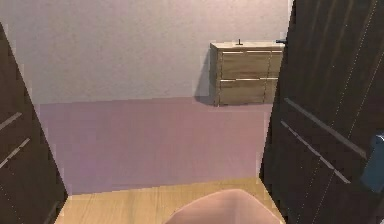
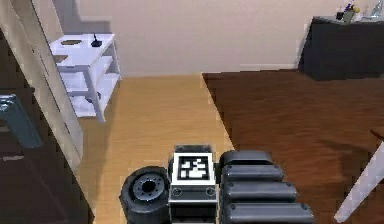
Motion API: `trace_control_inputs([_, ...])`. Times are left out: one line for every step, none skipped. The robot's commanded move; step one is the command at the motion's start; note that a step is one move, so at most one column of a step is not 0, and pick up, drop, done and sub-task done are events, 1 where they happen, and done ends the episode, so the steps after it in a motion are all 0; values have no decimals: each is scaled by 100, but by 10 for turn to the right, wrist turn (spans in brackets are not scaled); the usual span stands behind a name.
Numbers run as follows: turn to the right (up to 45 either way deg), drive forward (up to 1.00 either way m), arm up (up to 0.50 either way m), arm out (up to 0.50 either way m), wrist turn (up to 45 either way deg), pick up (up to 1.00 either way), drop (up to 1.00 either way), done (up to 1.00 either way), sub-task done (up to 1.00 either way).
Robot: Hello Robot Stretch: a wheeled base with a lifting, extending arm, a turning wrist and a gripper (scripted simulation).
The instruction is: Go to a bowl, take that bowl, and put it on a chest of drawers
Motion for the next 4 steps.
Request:
trace_control_inputs([0,100,0,0,0,0,0,0,0])
trace_control_inputs([0,75,0,0,0,0,0,0,0])
trace_control_inputs([330,0,0,0,0,0,0,0,0])
trace_control_inputs([0,45,0,0,0,0,0,0,0])
